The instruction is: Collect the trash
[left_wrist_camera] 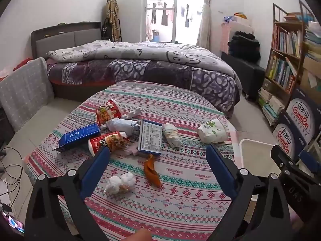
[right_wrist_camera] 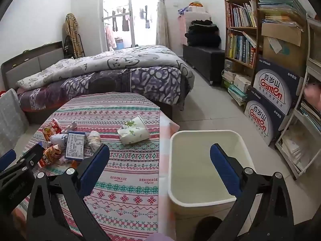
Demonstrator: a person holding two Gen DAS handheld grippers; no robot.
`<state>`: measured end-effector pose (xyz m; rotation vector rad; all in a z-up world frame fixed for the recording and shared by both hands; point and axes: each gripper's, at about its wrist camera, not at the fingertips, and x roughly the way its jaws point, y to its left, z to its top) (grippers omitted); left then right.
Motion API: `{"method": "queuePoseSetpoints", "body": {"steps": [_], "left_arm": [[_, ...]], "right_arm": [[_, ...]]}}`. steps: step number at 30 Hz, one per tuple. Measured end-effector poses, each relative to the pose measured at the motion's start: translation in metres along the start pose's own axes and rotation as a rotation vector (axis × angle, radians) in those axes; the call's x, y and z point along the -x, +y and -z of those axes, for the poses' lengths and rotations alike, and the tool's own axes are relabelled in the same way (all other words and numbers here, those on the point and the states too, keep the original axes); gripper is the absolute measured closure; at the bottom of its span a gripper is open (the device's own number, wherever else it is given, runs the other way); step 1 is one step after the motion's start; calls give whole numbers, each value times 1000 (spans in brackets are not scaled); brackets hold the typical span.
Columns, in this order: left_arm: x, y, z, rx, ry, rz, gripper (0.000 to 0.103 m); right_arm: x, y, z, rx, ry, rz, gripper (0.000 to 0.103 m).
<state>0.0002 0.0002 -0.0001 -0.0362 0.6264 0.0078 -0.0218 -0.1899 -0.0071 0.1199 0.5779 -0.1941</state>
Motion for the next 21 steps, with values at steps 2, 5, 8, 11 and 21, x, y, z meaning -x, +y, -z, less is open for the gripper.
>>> {"method": "queuePoseSetpoints", "body": {"steps": [2, 5, 8, 11, 21], "left_arm": [[0, 0, 0, 0, 4, -1, 10], [0, 0, 0, -5, 2, -5, 9], [0, 1, 0, -2, 2, -9, 9], [-2, -7, -1, 1, 3, -14, 9], [-4, -7, 4, -13, 11, -5, 8]], "right_arm": [[-2, -1, 0, -4, 2, 9, 7], [-3, -3, 3, -11, 4, 17, 7], [-4, -4, 3, -18, 5, 21, 7], [-4, -5, 4, -20, 7, 26, 7], [-5, -5, 5, -23, 8, 23, 7]]}}
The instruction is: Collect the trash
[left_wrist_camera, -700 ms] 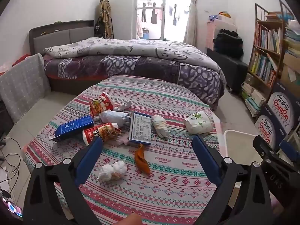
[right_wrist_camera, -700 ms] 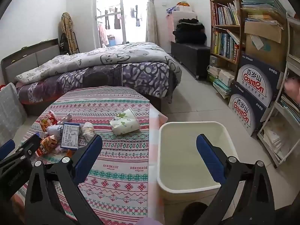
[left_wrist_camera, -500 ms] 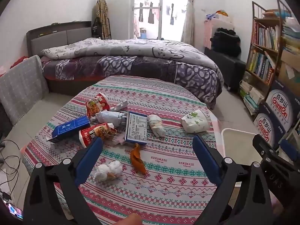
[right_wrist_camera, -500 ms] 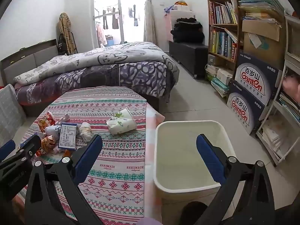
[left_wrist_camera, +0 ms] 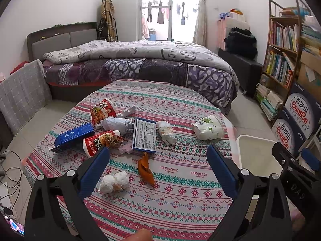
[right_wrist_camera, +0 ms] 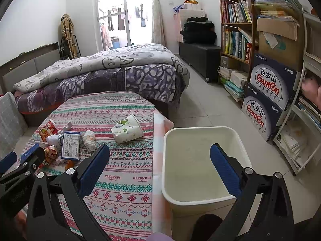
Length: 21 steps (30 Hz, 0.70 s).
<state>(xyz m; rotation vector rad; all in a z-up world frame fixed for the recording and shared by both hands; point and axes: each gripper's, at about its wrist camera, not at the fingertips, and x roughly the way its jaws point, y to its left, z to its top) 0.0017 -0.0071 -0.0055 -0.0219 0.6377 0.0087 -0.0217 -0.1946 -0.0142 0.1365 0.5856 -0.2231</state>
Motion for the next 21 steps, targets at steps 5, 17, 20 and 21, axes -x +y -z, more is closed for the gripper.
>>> {"method": "queuePoseSetpoints", "body": {"steps": [5, 17, 20, 21], "left_arm": [[-1, 4, 1, 5, 4, -4, 8], [-3, 5, 2, 4, 6, -7, 8], [-4, 6, 2, 4, 8, -7, 8], [-4, 6, 3, 4, 8, -7, 8]], "right_arm": [[-2, 3, 3, 4, 6, -4, 7], [-2, 3, 2, 2, 8, -4, 7], [-2, 3, 2, 2, 8, -4, 7], [-2, 3, 3, 2, 9, -5, 7]]}}
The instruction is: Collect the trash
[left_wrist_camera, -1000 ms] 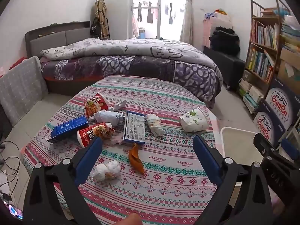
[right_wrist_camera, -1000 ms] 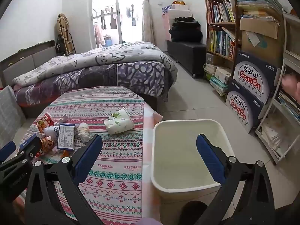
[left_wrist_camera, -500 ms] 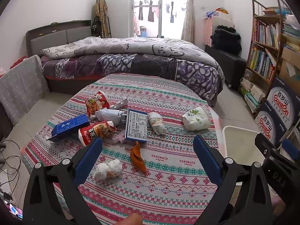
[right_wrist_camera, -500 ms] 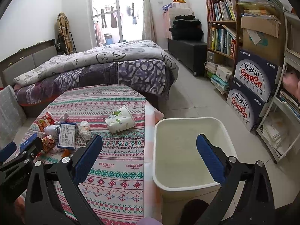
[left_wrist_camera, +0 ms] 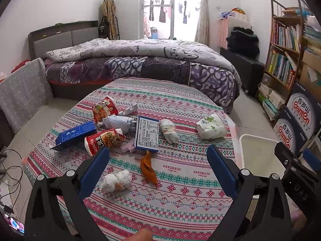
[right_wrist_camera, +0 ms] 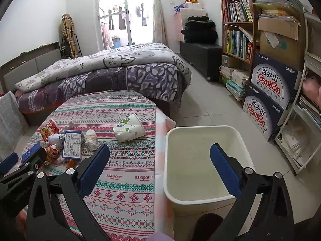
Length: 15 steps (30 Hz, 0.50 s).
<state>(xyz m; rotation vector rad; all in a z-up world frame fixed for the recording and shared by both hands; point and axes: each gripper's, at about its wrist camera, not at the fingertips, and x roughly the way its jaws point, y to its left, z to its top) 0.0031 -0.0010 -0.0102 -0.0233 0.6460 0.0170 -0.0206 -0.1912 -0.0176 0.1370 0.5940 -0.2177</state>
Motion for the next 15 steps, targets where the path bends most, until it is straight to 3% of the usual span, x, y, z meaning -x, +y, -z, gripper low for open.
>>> {"method": "queuePoseSetpoints", "body": {"steps": [15], "left_arm": [[-1, 3, 2, 2, 4, -2, 8]], "right_arm": [[0, 2, 0, 0, 2, -1, 7]]}}
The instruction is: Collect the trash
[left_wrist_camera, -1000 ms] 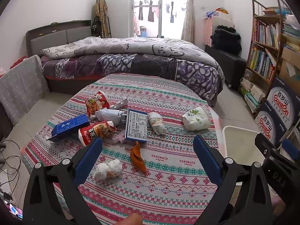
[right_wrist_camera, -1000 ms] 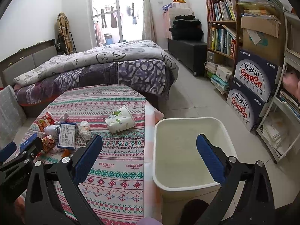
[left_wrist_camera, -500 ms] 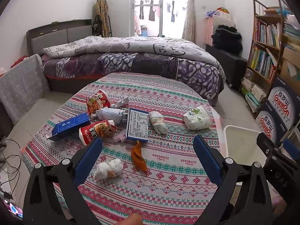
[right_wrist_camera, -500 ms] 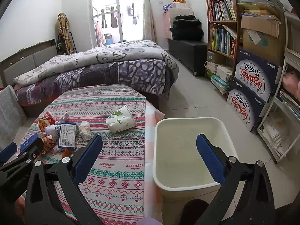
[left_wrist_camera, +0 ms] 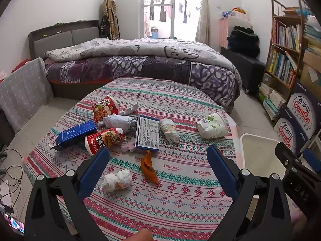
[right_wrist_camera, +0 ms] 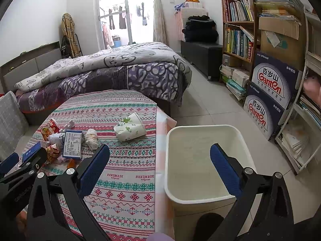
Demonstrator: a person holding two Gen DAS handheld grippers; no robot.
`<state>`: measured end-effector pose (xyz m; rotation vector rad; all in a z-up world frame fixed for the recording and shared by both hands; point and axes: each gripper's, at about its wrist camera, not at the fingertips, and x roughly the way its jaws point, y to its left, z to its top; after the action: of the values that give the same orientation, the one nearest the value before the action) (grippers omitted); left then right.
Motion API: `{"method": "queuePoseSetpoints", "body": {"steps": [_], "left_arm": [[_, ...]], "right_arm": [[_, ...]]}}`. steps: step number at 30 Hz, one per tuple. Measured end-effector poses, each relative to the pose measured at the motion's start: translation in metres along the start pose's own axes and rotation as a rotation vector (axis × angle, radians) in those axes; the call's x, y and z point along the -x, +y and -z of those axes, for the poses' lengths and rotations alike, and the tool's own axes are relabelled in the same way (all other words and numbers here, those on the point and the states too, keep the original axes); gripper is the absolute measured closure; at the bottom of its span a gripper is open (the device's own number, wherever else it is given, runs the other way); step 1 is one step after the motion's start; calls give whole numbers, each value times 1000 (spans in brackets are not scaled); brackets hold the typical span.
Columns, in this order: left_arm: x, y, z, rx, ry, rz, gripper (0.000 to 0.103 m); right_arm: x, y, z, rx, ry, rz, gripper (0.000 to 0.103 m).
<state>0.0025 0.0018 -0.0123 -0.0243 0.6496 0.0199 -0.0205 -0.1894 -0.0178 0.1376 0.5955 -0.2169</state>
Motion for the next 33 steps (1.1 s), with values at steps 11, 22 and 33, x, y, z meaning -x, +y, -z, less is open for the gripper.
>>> {"method": "queuePoseSetpoints", "body": {"steps": [11, 22, 33], "left_arm": [[0, 0, 0, -1, 0, 0, 8], [-3, 4, 2, 4, 9, -9, 8], [-4, 7, -3, 15, 48, -2, 8]], "right_arm": [[0, -1, -1, 0, 2, -1, 7], [0, -1, -1, -1, 2, -2, 7], [0, 2, 0, -6, 21, -11, 7]]}}
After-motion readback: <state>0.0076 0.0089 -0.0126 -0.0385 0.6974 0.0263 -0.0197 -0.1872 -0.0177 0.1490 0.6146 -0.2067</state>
